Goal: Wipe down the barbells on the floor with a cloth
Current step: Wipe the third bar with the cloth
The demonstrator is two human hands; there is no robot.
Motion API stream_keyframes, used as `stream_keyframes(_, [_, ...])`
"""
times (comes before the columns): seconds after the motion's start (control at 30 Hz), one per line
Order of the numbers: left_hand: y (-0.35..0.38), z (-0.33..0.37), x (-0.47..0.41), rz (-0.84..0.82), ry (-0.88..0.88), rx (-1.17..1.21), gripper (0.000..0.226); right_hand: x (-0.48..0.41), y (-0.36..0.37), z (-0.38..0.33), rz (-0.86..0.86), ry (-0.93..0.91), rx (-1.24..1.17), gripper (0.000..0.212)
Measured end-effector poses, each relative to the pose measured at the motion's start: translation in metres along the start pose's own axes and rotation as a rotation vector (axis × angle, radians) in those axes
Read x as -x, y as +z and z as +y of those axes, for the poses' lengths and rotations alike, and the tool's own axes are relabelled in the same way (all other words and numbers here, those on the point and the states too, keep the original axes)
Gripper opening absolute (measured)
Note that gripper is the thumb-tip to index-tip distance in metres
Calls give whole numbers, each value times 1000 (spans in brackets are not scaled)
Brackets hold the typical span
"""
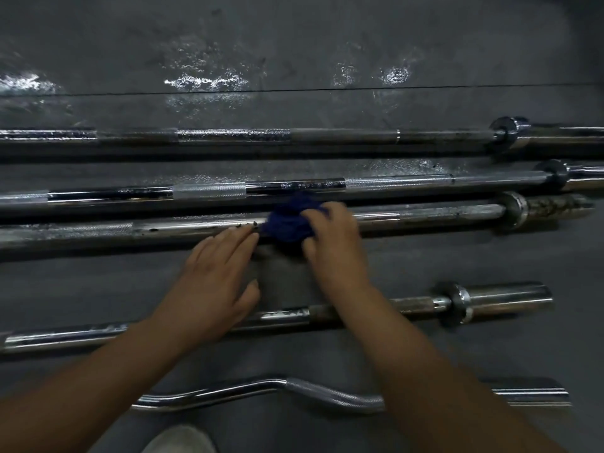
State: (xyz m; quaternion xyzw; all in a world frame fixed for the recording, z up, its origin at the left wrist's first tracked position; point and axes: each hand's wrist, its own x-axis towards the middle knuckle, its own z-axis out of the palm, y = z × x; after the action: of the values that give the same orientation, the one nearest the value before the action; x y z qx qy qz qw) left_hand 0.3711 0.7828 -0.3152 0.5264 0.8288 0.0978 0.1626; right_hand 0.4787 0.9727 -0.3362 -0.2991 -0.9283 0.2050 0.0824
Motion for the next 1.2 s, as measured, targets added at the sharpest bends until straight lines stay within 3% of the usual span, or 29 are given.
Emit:
stream_keyframes(0.1, [-2, -4, 3, 32, -15, 6, 68, 7, -22, 45, 182, 480, 14, 37])
stream_keyframes(0.13, [-2, -4, 2, 32, -17, 5, 68, 9, -21, 42, 192, 555, 30, 35])
stream_keyframes(0.17, [-2, -2, 1, 24, -17, 9, 68, 9, -17, 30, 149, 483, 60, 33])
stream_keyframes(0.27, [-1, 3, -3, 10, -12, 13, 68, 17, -3, 9, -60, 17, 147, 29])
stream_keyframes(0.3, [-1, 3, -3, 4, -10, 9, 68, 16, -8, 18, -47, 38, 165, 27])
stream_keyframes(0.4, [0, 0, -2, -7, -24, 4, 69, 17, -30, 55, 206, 525, 98, 23])
stream_keyframes(0.47, [0, 2, -2, -23, -20, -5, 69, 18, -39, 66, 272, 628, 137, 22])
stream_keyframes(0.57, [-1, 2, -2, -30, -23, -16, 69, 10, -46, 78, 263, 587, 162, 26])
stream_keyframes(0.67, [-2, 1, -13, -31, -23, -36, 71, 0, -29, 61, 263, 526, 112, 44])
stream_keyframes(0.83, [-4, 7, -31, -56, -21, -77, 74, -7, -5, 9, 12, -9, 141, 40])
stream_keyframes(0.87, [-4, 4, -31, -62, -24, -89, 75, -10, -13, 22, 10, -3, 145, 40])
stream_keyframes(1.0, [-5, -1, -29, -85, -71, -121, 78, -3, -29, 48, 118, 319, 117, 34])
stream_keyframes(1.13, [-7, 6, -21, -95, -91, -84, 77, 9, -25, 23, -7, 107, 52, 35])
stream_keyframes(1.2, [-7, 5, -17, -83, -82, -80, 73, 8, -37, 46, -16, 112, 41, 31])
